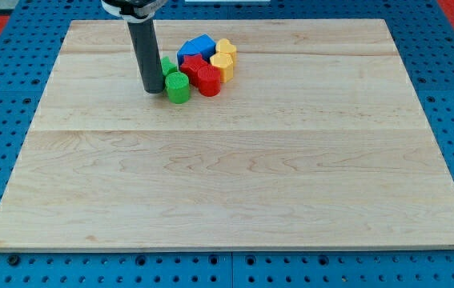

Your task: Push the green blocks into a group of blocks

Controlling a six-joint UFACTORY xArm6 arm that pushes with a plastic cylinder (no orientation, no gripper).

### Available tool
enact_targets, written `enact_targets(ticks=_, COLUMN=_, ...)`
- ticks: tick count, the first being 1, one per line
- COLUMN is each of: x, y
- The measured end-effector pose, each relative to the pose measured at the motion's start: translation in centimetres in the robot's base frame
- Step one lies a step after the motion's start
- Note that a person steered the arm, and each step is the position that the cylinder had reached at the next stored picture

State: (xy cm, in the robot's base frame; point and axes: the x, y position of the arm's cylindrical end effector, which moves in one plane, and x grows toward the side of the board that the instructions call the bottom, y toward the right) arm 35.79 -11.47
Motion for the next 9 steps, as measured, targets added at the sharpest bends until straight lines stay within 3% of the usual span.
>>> enact_targets(ticks=2, x=-0.3, y=-3.5)
enact_targets(ticks=4, x=-1.2, y=-0.8)
enact_targets(ticks=5, x=-0.9, y=-2.5)
enact_targets(ticks=6, x=4.5, y=-3.7)
enact_targets(ticks=9, x=4.3, y=2.9)
